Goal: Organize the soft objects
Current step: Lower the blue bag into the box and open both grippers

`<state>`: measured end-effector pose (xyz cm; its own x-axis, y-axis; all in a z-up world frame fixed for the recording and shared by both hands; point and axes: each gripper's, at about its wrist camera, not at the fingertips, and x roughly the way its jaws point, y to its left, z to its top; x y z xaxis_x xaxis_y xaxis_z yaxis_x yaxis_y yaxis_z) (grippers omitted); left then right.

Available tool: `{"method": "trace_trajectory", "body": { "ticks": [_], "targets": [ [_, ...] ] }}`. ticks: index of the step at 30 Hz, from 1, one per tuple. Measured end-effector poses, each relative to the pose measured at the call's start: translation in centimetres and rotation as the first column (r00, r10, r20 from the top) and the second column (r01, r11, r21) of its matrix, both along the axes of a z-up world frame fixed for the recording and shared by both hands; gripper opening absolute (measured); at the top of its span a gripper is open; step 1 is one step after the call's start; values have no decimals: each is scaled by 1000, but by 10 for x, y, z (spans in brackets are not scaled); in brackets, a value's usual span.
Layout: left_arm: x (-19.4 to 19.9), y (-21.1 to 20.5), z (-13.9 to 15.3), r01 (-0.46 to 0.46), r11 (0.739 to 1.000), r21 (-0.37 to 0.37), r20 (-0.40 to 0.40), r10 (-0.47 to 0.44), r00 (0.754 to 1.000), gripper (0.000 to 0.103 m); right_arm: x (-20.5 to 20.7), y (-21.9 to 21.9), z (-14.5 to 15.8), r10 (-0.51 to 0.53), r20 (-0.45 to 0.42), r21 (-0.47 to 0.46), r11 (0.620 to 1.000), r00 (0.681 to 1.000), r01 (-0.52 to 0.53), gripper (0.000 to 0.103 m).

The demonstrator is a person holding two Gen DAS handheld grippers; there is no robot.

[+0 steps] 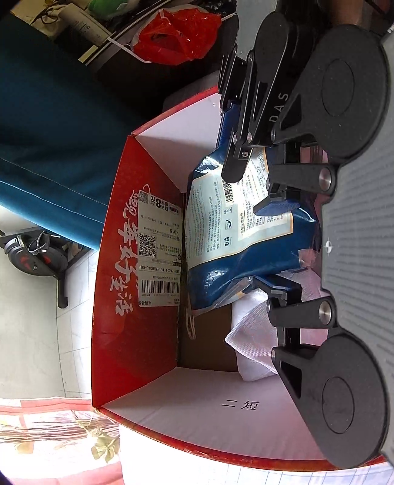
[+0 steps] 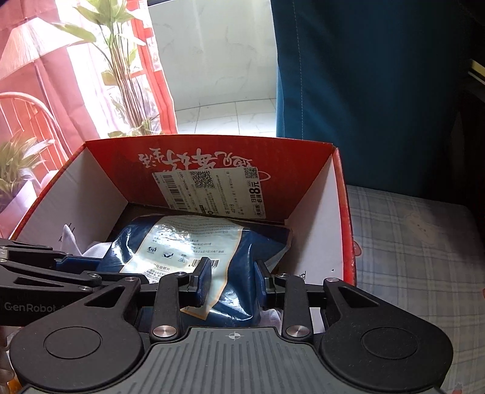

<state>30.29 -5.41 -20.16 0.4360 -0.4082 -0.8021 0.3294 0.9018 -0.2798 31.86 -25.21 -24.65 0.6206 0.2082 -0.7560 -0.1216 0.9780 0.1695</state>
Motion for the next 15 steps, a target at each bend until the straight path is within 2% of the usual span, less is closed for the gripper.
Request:
{"method": "trace_trajectory", "body": {
  "ticks": [6,11,15],
  "targets": [
    [-6,-1,7,13,999,52,33,-15,999,45,6,8,-4,24,-29,-62,998,999,-26,28],
    [-17,2,18,17,994,103,101,-28,994,46,5,11,-6,25,-39,-100,995,999,-29,28],
    [-26,12,29,-5,992,130,144,-14,989,49,-2,16,1,14,4,-143,990,1000,-13,31]
  ]
}}
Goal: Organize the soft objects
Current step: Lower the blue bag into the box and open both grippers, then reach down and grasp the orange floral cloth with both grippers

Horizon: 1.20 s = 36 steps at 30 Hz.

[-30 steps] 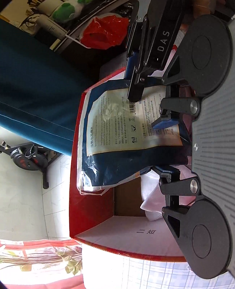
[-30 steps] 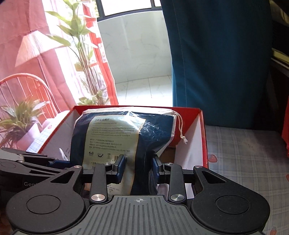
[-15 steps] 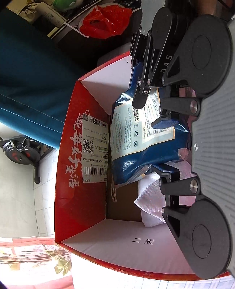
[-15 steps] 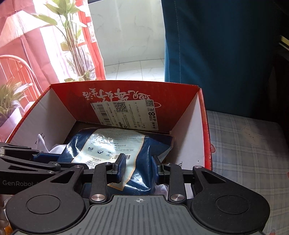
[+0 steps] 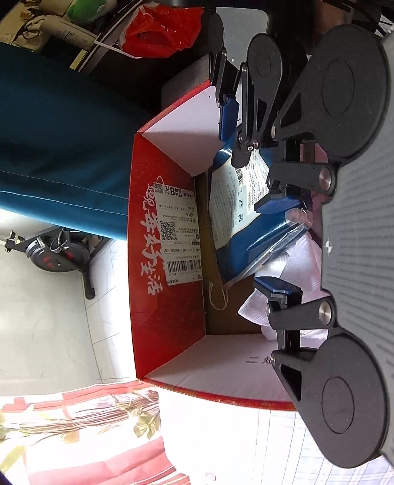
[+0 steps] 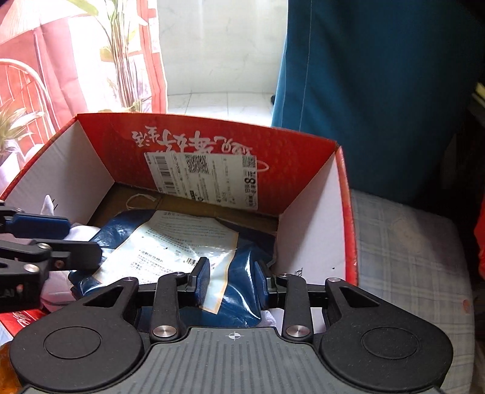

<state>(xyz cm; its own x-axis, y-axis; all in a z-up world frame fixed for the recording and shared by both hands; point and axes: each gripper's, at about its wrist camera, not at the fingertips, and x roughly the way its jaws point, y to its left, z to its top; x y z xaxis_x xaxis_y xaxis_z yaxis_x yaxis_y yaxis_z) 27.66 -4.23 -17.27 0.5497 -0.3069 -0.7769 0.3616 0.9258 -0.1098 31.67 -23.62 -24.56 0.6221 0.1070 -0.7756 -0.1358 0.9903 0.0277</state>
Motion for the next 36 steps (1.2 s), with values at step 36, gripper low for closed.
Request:
{"method": "trace_trajectory", "body": {
  "ticks": [36],
  "targets": [
    [-171,74,-3,-193,969,-157,114,212,971,68,-219,18,-14,21,247,166,984,969,-64,57]
  ]
}}
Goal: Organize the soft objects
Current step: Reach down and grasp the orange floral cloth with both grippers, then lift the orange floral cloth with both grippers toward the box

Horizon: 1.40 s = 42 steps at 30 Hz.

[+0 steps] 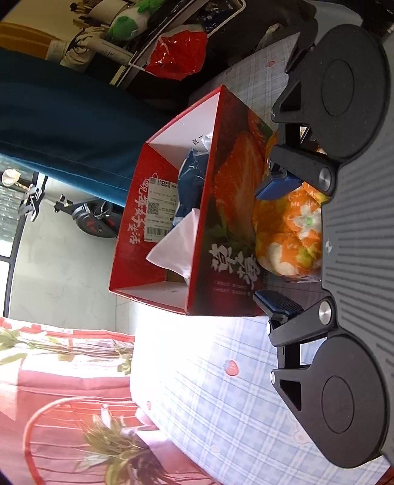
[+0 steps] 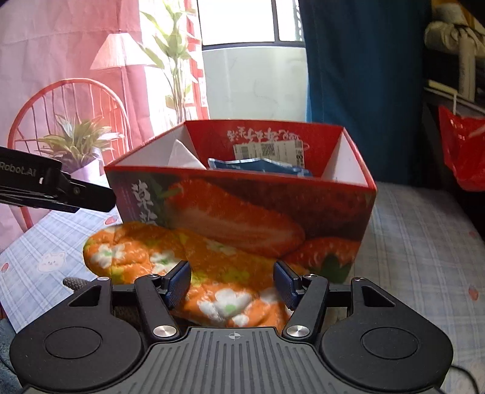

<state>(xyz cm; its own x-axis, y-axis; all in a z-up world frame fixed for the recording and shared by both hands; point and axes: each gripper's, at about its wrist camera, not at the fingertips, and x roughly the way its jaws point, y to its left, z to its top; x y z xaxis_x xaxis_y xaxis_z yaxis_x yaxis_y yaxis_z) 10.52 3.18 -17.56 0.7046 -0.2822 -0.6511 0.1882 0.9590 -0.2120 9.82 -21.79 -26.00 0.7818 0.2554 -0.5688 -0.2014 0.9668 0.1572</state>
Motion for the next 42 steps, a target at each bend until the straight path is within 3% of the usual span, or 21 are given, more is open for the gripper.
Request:
{"method": "trace_trajectory", "body": {
  "ticks": [8,13,15,17,20,30,42],
  "targets": [
    [1,8,-31,-50,997,-59,-55,46,997,66,-14,-15,-27,-19,-21,49,999,1000,20,57],
    [1,-1,-34,-8,997,-77,-34,5,999,66,-13,-15,-28,-16,-22,47,999,1000,17,57],
    [0,-4,-32,11,998,-66,-19,-12,1000,54,-13,-16,-29,-16,-26,53,998,1000,18,57],
    [-1,-5,-31,4,999,-45,-22,-5,1000,30,-14,-16,-29,-17,-28,56,998,999,19,57],
    [-7,-1,-27,7,998,-62,-5,-7,1000,19,-13,-17,-27,-15,-31,64,998,999,17,57],
    [-29,2,-47,41,999,6,-6,-41,999,20,-22,-21,-25,-23,-24,100,995,999,25,57],
    [-24,11,-72,43,999,-18,-71,-44,996,29,-24,-19,-24,-53,14,48,998,999,52,62]
  ]
}}
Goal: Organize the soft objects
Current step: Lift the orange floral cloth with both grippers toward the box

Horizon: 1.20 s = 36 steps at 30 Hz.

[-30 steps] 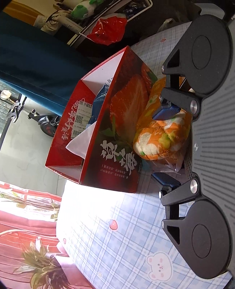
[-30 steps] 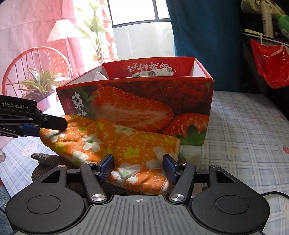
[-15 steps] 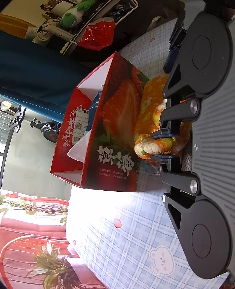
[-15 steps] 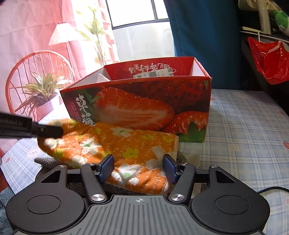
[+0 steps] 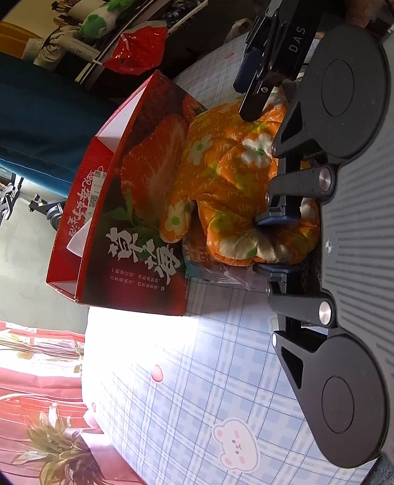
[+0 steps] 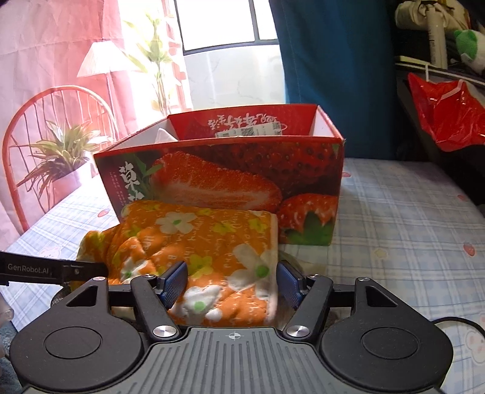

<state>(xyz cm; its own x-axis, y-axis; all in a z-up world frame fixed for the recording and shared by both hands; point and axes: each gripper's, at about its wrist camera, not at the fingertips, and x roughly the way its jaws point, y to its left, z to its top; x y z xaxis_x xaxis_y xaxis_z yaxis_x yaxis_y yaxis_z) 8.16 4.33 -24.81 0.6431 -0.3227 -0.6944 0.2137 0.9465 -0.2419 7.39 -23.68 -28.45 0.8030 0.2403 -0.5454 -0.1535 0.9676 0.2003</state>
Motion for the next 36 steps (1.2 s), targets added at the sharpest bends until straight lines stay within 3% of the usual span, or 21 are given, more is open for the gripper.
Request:
{"method": "trace_trajectory", "body": {
  "ticks": [11,13,23,27,36],
  "targets": [
    [0,-5,-1,4,1000,18,5,-4,1000,31,4,-10,-10,-15,-48,77,997,999,19,64],
    [1,-5,-1,3,1000,18,4,-3,1000,32,3,-8,-9,-7,-45,73,997,999,10,56],
    [1,-6,-2,2,1000,23,5,-2,1000,33,-1,-2,-3,27,-18,41,999,999,-26,37],
    [0,-7,-3,1,1000,28,11,-1,1000,33,-4,-5,2,9,11,44,999,1000,-9,15],
    [0,-9,-3,3,999,43,18,-4,1000,33,-7,4,9,76,58,29,997,995,-78,12]
  ]
}}
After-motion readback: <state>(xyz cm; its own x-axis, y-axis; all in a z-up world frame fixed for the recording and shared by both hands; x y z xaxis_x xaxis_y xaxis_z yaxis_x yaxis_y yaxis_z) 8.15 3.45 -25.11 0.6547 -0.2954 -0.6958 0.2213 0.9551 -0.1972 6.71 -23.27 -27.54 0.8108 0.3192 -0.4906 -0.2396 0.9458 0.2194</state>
